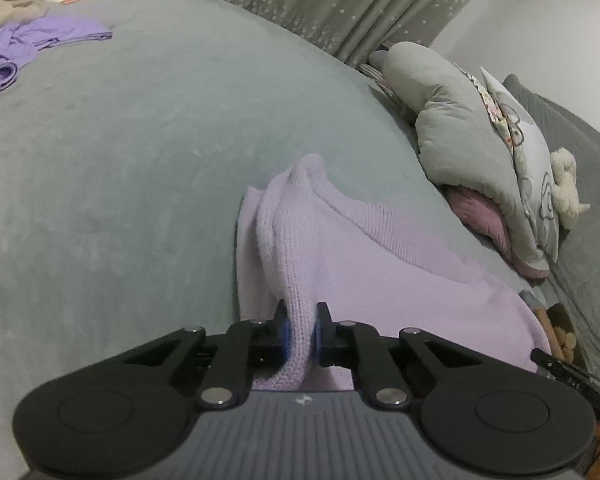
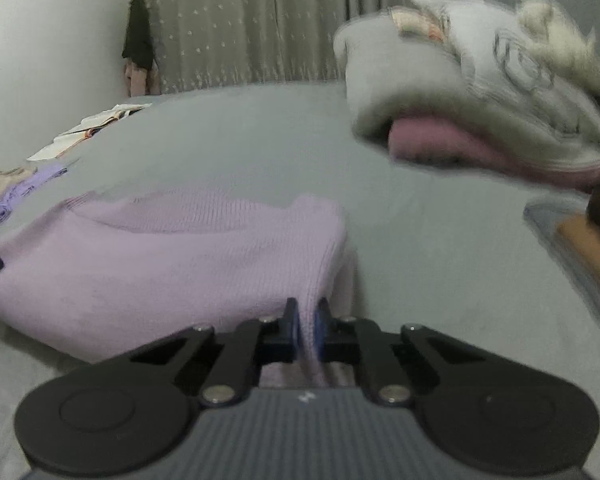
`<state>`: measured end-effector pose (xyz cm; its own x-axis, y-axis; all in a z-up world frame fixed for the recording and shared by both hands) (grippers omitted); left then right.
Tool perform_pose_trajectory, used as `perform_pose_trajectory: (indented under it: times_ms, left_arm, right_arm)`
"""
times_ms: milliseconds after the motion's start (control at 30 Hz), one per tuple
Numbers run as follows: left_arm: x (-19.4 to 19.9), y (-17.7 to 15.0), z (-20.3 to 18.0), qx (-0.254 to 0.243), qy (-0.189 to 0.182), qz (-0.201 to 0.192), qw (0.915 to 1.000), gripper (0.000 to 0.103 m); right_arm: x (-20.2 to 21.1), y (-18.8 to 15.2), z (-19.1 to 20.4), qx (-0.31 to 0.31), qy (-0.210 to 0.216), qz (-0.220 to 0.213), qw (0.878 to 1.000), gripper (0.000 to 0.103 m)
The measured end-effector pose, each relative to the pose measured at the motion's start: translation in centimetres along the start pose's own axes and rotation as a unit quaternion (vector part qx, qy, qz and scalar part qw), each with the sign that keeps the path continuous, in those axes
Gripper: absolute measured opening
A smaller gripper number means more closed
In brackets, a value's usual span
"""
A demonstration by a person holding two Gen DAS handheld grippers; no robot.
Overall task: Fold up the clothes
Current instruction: 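Pinch the folded sweater's edge with both grippers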
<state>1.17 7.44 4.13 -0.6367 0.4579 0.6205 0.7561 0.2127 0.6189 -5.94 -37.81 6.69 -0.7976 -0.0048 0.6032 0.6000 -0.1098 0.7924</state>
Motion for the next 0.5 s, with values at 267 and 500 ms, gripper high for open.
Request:
perform_pose_trajectory:
  times_ms: [267, 500]
  left_arm:
    - [-1.6, -1.0, -0.4, -0.03, 0.028, 0.014, 0.9991, 0.013]
    - [-2.0, -1.5, 0.0, -0.022, 0.028, 0.007, 0.9993, 0.025]
  right_arm:
    - [-1.0, -0.8, -0.4, -0.006, 0.01, 0.033, 0.999, 0.013]
    - [-1.8, -1.7, -0.8, -0.032, 0.023, 0.039, 0.998, 0.06]
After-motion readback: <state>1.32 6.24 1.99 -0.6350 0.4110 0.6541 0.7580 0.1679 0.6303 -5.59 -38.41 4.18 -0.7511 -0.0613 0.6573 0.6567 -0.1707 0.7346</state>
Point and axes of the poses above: each gripper's, at about its wrist camera, not at the fingertips, and x roughly against the way its jaws point, z to its left, y to its top, the point moved 4 cm from there along -x, roughly the way its jaws point, and after that the axes turned 5 degrees about -x, right-handed, at the moved point
